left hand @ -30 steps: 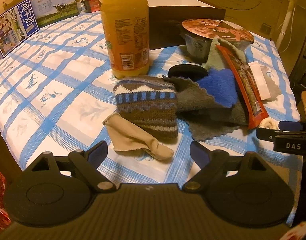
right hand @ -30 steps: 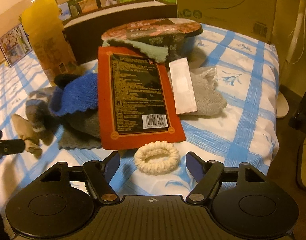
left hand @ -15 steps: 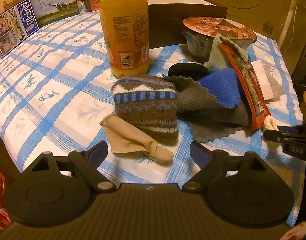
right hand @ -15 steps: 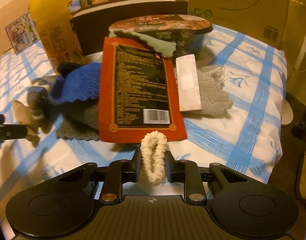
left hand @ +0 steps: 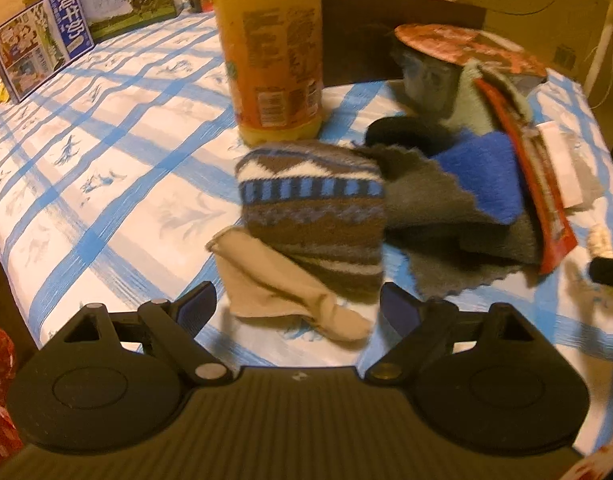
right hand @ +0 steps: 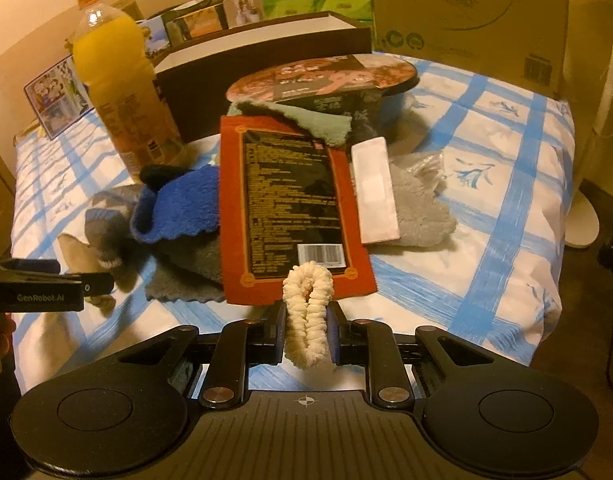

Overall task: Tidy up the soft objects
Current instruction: 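Grasp the cream hair tie with the right tool while the left tool approaches the beige stocking, then close the left tool on the beige stocking's toe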

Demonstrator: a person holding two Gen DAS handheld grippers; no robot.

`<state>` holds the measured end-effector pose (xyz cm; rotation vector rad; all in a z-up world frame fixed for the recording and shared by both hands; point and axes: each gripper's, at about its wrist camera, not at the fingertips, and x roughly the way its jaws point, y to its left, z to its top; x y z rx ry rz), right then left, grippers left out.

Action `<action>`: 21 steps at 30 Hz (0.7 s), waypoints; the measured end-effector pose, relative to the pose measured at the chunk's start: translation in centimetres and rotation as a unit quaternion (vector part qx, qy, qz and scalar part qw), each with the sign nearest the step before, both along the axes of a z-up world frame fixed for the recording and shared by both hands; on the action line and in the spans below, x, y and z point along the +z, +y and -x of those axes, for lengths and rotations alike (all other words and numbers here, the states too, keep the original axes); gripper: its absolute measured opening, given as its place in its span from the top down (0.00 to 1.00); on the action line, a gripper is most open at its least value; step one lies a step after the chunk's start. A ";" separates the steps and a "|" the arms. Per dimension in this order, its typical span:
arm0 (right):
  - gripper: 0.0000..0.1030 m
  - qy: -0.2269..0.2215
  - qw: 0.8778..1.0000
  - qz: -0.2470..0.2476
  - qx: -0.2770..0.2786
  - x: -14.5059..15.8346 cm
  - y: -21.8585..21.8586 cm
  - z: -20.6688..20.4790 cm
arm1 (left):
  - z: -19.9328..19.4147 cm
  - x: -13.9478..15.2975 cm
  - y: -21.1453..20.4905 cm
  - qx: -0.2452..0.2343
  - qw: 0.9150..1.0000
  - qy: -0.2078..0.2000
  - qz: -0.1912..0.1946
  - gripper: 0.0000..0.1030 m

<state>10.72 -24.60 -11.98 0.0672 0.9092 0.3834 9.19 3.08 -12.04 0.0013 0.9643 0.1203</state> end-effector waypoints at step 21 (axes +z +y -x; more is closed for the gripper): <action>0.79 0.001 1.000 -0.009 0.005 1.4 -0.8 -0.5 | 1.6 1.6 3.4 -0.039 0.999 -0.009 0.031 0.91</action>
